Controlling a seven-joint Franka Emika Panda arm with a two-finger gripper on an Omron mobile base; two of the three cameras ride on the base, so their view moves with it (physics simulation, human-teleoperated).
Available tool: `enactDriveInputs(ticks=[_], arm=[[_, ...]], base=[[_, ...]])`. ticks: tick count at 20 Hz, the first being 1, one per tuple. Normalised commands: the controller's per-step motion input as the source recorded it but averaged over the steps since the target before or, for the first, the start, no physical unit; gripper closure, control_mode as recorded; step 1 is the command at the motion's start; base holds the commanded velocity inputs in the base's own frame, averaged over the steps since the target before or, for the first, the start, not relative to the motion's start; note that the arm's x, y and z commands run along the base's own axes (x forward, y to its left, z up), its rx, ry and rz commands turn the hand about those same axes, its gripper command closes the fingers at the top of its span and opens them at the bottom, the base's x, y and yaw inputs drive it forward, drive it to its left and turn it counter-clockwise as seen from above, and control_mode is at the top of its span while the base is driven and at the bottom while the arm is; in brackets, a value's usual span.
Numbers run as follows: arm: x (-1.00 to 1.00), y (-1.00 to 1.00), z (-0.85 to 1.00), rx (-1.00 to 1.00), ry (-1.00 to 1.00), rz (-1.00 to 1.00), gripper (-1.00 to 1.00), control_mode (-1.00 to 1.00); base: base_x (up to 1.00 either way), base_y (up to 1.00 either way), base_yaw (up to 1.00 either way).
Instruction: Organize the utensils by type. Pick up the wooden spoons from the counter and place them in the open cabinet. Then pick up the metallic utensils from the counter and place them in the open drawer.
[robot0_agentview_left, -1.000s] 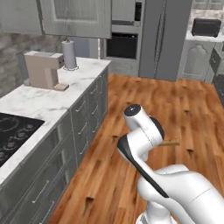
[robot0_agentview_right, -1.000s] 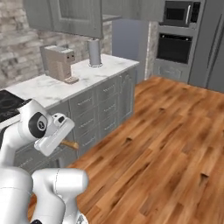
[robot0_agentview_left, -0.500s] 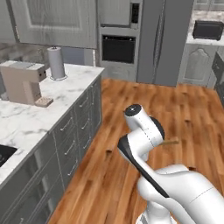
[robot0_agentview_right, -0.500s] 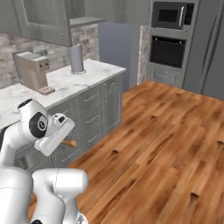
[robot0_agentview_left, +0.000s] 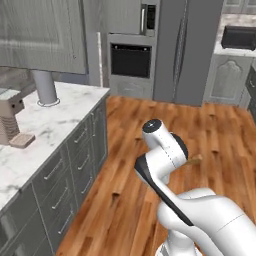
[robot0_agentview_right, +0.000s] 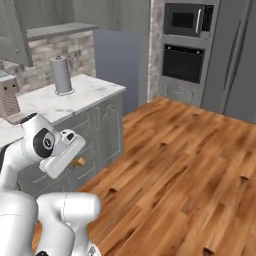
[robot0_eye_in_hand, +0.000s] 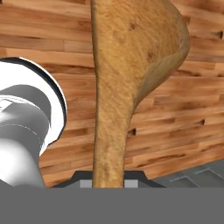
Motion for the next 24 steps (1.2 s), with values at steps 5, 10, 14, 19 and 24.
enactDriveInputs(ticks=[5, 10, 14, 19, 24], arm=[[0.00, 0.00, 0.00, 0.00, 0.00, 0.00, 1.00, 1.00], [0.00, 0.00, 0.00, 0.00, 0.00, 0.00, 1.00, 1.00], [0.00, 0.00, 0.00, 0.00, 0.00, 0.00, 1.00, 1.00], [0.00, 0.00, 0.00, 0.00, 0.00, 0.00, 1.00, 1.00], [0.00, 0.00, 0.00, 0.00, 0.00, 0.00, 1.00, 1.00]], base=[[0.80, -0.53, 0.00], [0.81, -0.56, 0.05], [0.80, -0.39, 0.33], [0.80, -0.29, 0.49], [0.77, -0.19, 0.63]])
